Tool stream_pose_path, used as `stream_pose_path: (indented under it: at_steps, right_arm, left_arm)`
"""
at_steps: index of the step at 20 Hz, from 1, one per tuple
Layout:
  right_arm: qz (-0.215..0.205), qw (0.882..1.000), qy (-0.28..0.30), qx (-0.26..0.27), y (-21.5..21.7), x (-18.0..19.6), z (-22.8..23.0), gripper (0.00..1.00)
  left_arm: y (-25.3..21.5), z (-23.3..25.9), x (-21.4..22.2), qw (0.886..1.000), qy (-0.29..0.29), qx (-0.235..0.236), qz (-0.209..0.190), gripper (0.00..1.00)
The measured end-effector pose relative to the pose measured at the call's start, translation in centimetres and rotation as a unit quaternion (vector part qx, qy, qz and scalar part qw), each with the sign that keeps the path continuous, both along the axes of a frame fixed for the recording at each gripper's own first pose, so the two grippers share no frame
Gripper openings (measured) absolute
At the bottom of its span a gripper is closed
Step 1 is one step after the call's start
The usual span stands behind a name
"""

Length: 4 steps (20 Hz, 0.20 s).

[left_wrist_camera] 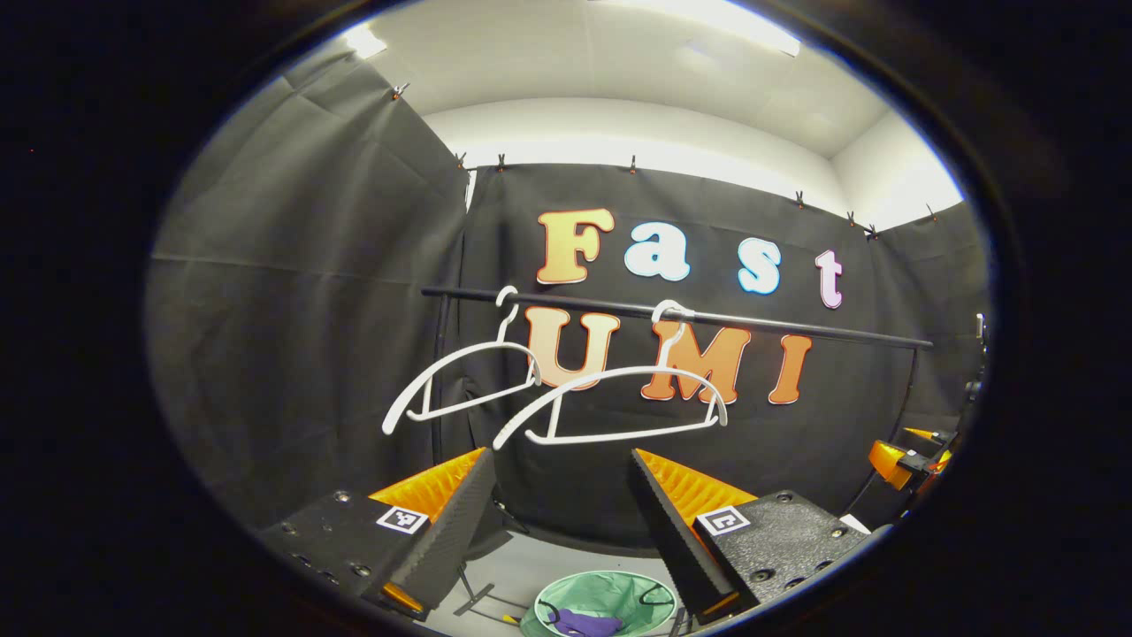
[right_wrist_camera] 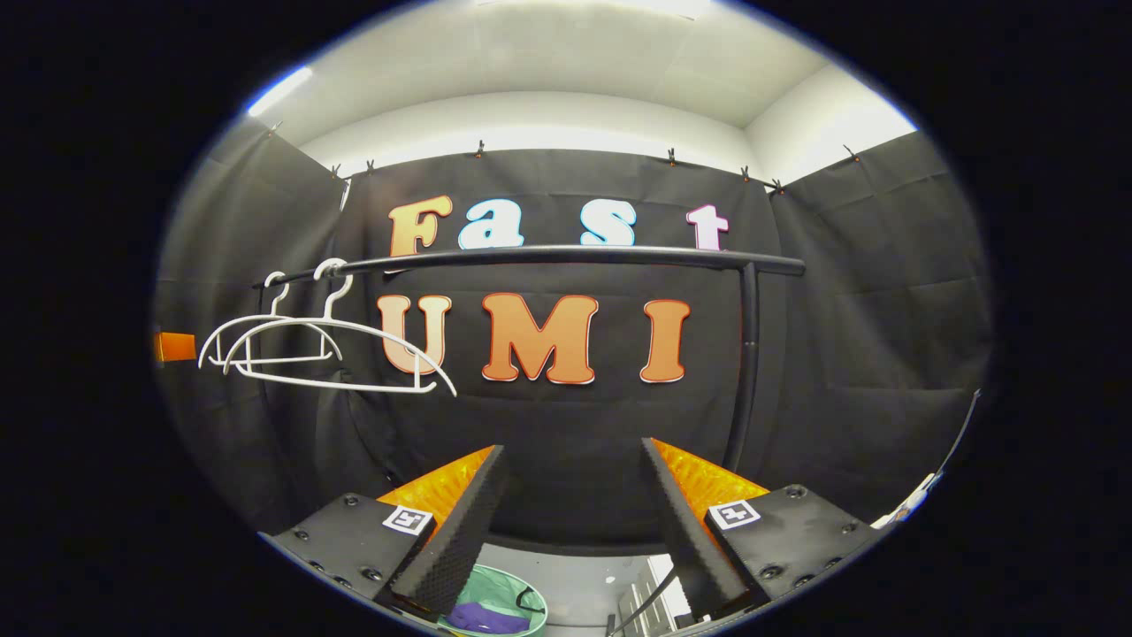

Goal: Grasp the clothes on the hanger with both hands and then place them into the laundry hamper below.

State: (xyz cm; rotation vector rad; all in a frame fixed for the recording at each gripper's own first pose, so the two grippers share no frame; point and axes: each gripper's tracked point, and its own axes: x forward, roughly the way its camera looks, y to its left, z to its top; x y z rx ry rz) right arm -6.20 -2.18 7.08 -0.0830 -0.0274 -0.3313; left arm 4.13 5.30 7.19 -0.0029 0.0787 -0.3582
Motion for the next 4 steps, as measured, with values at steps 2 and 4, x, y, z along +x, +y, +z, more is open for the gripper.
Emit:
stream_pose_path:
  at_steps: [2,4]
  right_arm:
    - [0.002,1.000,-0.001,-0.001,0.01,-0.11,-0.14,0.94]
    - [0.002,1.000,0.000,-0.002,-0.50,0.08,-0.39,0.94]
  left_arm:
    - [-0.45,0.00,0.12,1.000,0.001,-0.007,0.002,0.93]
    - [-0.90,-0.38,0.25,1.000,0.006,-0.012,0.008,0.93]
